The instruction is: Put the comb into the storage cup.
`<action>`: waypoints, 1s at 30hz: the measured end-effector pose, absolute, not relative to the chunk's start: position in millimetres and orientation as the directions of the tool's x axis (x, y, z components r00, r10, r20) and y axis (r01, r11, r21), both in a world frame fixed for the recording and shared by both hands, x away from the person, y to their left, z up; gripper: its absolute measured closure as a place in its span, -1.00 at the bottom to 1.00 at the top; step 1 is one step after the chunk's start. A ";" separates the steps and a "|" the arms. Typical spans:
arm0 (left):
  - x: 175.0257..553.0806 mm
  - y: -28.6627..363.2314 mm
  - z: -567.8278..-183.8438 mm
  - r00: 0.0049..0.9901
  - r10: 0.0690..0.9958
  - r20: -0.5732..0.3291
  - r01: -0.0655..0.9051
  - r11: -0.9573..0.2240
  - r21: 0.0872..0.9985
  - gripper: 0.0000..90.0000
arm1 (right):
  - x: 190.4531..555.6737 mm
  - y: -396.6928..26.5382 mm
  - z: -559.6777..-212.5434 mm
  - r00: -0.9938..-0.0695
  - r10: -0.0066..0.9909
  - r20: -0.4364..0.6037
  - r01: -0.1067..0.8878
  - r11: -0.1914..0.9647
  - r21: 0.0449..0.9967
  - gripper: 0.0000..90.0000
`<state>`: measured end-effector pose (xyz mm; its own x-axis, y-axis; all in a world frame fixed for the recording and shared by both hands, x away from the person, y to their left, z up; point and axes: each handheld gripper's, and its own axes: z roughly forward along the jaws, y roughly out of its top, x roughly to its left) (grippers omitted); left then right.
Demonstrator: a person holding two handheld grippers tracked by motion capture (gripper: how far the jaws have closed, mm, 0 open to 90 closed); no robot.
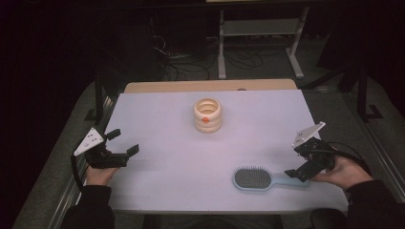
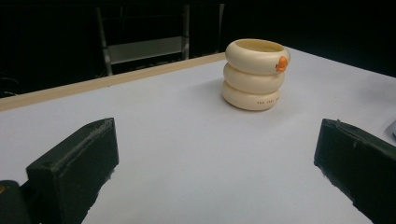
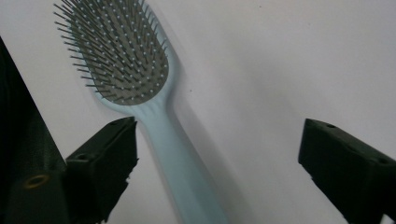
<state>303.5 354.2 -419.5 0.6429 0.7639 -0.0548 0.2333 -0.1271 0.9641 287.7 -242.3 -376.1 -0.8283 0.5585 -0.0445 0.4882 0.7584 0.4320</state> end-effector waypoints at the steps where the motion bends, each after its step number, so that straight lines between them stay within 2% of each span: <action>1: 303.6 354.1 -419.6 0.643 0.764 -0.057 0.234 -0.126 0.964 -1.00 | 288.7 -241.1 -377.1 -0.831 0.554 -0.048 0.483 0.761 0.432 -0.93; 2: 303.5 354.2 -419.5 0.643 0.764 -0.056 0.234 -0.126 0.964 -1.00 | 289.8 -239.6 -378.7 -0.830 0.555 -0.060 0.479 0.764 0.434 -1.00; 8: 303.2 354.4 -419.2 0.641 0.766 -0.054 0.229 -0.123 0.966 -1.00 | 293.8 -237.6 -383.6 -0.844 0.534 -0.053 0.457 0.766 0.453 -1.00; 16: 303.5 353.4 -419.3 0.645 0.762 -0.049 0.228 -0.131 0.965 -1.00 | 295.4 -231.3 -397.0 -0.871 0.490 -0.014 0.438 0.791 0.427 -1.00; 30: 303.7 353.2 -419.3 0.644 0.764 -0.047 0.228 -0.133 0.965 -1.00 | 291.0 -228.4 -410.9 -0.892 0.451 0.007 0.412 0.808 0.420 -0.92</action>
